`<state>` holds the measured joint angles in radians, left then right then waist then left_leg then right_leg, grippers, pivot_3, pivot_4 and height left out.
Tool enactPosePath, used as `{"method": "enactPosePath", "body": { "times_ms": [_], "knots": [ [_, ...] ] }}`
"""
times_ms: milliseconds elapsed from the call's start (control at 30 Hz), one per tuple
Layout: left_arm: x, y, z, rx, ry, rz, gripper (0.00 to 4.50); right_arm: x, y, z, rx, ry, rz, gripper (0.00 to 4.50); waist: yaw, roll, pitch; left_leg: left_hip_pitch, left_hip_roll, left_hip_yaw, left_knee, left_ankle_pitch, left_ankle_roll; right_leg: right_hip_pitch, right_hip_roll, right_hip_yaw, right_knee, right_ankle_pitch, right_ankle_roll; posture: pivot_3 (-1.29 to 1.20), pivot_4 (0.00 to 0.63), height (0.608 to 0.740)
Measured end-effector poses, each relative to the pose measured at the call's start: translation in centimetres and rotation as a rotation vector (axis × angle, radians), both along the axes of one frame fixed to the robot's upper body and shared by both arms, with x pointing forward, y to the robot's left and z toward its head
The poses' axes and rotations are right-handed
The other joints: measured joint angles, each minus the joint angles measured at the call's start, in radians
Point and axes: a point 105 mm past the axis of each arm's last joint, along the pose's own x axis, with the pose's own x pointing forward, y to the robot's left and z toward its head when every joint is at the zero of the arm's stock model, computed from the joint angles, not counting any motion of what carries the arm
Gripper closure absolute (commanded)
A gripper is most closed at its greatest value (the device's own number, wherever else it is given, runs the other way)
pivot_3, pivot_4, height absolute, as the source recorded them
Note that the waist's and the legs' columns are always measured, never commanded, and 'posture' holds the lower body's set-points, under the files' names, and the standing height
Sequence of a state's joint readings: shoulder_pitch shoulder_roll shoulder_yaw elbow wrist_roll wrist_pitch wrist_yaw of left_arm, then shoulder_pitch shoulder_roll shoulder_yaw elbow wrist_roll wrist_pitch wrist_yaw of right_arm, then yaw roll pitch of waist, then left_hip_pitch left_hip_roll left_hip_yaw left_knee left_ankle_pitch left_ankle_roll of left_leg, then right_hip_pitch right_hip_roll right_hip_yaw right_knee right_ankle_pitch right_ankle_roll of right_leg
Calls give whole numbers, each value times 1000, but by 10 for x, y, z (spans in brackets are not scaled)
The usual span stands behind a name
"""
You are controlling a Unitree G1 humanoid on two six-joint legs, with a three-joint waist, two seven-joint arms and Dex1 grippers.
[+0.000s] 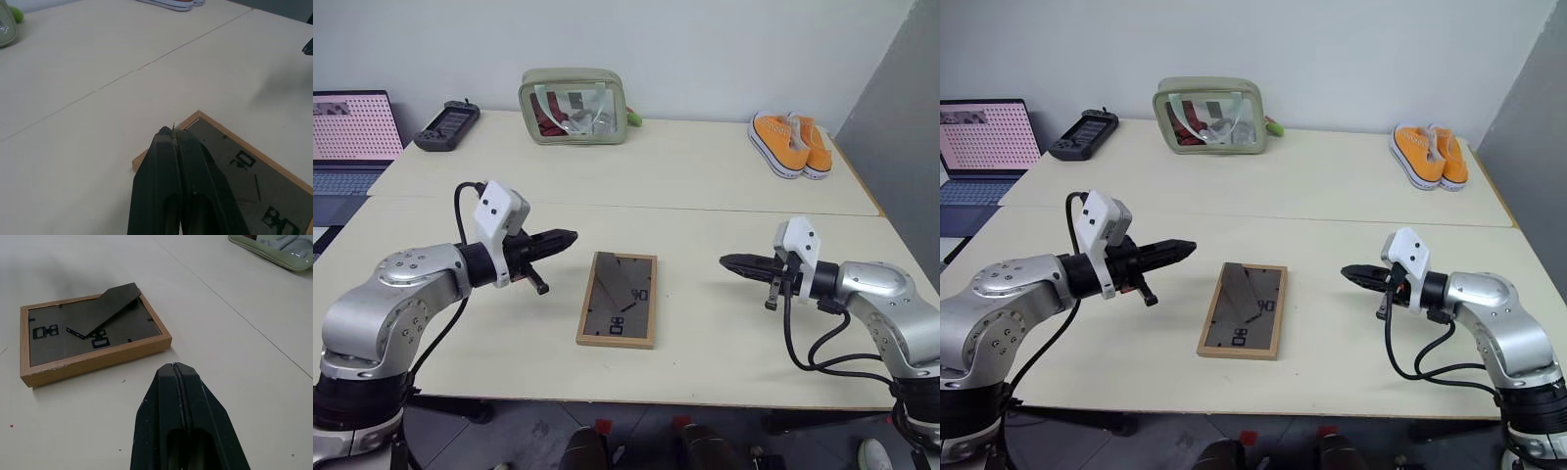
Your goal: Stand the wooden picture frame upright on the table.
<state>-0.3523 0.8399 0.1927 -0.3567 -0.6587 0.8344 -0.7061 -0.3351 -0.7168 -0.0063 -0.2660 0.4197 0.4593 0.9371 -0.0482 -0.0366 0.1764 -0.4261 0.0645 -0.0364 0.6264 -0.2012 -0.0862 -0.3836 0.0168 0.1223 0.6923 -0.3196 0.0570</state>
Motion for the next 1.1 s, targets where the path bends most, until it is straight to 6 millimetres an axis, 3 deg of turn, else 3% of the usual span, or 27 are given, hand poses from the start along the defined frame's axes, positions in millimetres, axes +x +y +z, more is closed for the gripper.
{"method": "enactPosePath", "body": {
  "times_ms": [200, 433, 567, 700, 867, 1100],
  "knots": [
    [0, 9, -2, 7, 9, 42, 4491, 5, 1, -5, 31, 15, -25, 4498, -1, 0, 0, 0, 0, 0, 0, 0, 0, 0, 0, 0, 0, 0, 0, 0, 150, 740],
    [-1, 21, -51, 36, 153, 83, 4491, 15, 11, -42, 24, 78, -100, 4498, -2, 0, 0, 0, 0, 0, 1, 0, 0, -1, 0, 0, 4, -1, -2, 0, 150, 740],
    [10, 23, -67, 58, 176, 72, 4491, 16, 14, -51, 16, 81, -130, 4498, 5, 0, 0, 0, -1, -1, 1, 0, 0, -1, 0, -1, 4, -1, -2, 0, 150, 740],
    [28, 15, -79, 49, 178, 42, 4491, 11, 11, -66, -14, 98, -160, 4498, 16, 0, 0, 0, -1, -1, 1, 0, 0, -1, 0, -1, 5, -1, -2, 0, 150, 740],
    [42, -8, -101, 64, 222, -90, 4491, -6, 9, -88, -44, 174, -166, 4498, 18, 0, 0, -1, -1, -1, 2, 0, 0, -1, 0, -2, 5, -1, -2, 0, 150, 740],
    [65, -25, -102, 78, 203, -150, 4491, -27, 9, -89, -34, 257, -116, 4498, 17, 0, 0, -1, -1, -2, 2, 0, 0, -1, 1, -2, 5, -1, -2, 0, 150, 740]
  ]
}}
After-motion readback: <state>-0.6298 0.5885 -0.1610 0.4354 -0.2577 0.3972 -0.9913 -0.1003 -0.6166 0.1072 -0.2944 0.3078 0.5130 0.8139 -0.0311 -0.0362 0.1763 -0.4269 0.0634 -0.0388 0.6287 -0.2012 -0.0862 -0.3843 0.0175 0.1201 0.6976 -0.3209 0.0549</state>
